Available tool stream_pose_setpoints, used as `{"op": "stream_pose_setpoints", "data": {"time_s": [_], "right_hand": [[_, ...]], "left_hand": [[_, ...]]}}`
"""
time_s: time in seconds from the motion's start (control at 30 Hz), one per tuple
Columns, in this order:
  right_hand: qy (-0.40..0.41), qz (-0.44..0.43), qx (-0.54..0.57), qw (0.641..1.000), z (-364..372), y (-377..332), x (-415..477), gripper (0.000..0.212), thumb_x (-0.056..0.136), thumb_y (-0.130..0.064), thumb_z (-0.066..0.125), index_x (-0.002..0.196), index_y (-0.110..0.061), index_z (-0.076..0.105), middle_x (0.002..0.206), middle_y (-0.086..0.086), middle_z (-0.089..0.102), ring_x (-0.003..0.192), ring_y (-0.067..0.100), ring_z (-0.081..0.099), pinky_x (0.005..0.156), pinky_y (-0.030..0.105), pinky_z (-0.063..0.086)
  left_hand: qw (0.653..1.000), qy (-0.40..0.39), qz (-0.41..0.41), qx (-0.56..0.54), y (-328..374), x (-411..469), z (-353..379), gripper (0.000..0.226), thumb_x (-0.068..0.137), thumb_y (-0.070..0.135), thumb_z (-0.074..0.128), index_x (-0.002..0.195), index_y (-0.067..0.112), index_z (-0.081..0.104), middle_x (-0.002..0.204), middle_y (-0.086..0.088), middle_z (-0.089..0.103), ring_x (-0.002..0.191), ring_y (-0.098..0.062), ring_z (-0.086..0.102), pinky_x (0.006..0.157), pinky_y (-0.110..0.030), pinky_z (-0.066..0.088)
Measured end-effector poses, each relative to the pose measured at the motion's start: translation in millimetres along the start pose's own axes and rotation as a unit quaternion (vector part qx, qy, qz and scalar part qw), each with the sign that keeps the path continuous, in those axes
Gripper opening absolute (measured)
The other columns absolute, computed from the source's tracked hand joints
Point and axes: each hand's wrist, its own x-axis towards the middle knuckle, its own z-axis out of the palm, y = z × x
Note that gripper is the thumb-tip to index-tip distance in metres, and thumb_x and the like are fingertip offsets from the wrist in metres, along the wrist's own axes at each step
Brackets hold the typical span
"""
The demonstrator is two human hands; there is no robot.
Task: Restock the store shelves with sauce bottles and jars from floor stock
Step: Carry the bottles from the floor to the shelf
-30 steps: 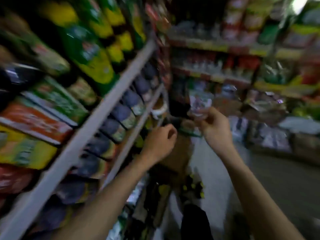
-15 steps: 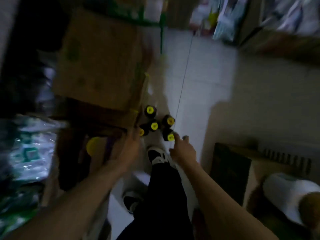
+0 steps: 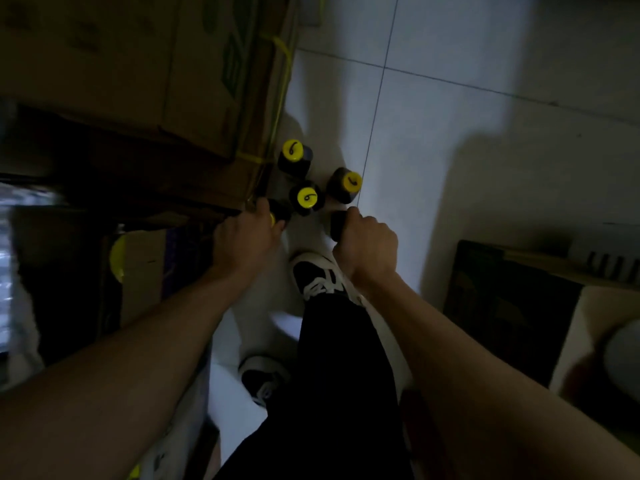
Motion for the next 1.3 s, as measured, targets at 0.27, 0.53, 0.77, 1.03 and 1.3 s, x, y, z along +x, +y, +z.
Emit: {"op": "stream_pose_setpoints", "data": {"time_s": [0.27, 0.53, 0.77, 1.03, 1.3], "right_hand": [[0.032, 0.013, 0.047, 0.998, -152, -41, -109, 0.015, 0.091, -0.023, 0.046, 0.098, -0.01, 0.05, 0.088, 0.015, 0.067, 0.077, 0.04, 0.062, 0.054, 0.035, 0.027], [0.119, -0.073, 0.031, 0.99, -418, -114, -258, 0.022, 0.094, -0.035, 0.046, 0.101, -0.015, 0.05, 0.09, 0.016, 0.068, 0.082, 0.041, 0.063, 0.058, 0.038, 0.031], [0.162, -0.252, -0.021, 0.954, -675, -166, -397, 0.025, 0.088, -0.039, 0.059, 0.107, -0.023, 0.054, 0.089, 0.016, 0.065, 0.082, 0.039, 0.061, 0.064, 0.039, 0.048], [0.147, -0.437, 0.07, 0.885, -872, -251, -524, 0.016, 0.078, -0.031, 0.074, 0.076, -0.021, 0.061, 0.066, -0.003, 0.053, 0.056, 0.007, 0.048, 0.054, 0.035, 0.037], [0.143, -0.585, 0.065, 0.796, -947, -331, -587, 0.03, 0.064, -0.046, 0.071, 0.078, -0.021, 0.065, 0.072, 0.0, 0.061, 0.069, 0.019, 0.057, 0.065, 0.047, 0.048]], "left_hand": [[0.993, 0.056, 0.093, -0.052, -19, -102, -182, 0.036, 0.082, 0.028, 0.078, 0.085, 0.001, 0.055, 0.057, -0.017, 0.057, 0.043, -0.033, 0.054, 0.041, -0.025, 0.027], [0.96, 0.183, 0.211, -0.016, -38, -254, -475, 0.033, 0.082, 0.038, 0.071, 0.084, 0.009, 0.057, 0.057, -0.007, 0.059, 0.047, -0.032, 0.059, 0.038, -0.026, 0.032], [0.923, 0.259, 0.275, 0.073, -46, -430, -696, 0.028, 0.083, 0.034, 0.07, 0.092, 0.01, 0.061, 0.068, -0.008, 0.063, 0.053, -0.033, 0.06, 0.04, -0.033, 0.041], [0.949, 0.234, 0.195, -0.079, -54, -584, -867, 0.04, 0.08, 0.057, 0.061, 0.079, 0.018, 0.057, 0.057, 0.0, 0.051, 0.052, -0.012, 0.05, 0.048, -0.018, 0.036], [0.939, 0.308, 0.128, -0.081, -71, -683, -945, 0.037, 0.078, 0.058, 0.068, 0.079, 0.022, 0.064, 0.061, 0.009, 0.061, 0.051, -0.007, 0.054, 0.044, -0.012, 0.032]]}}
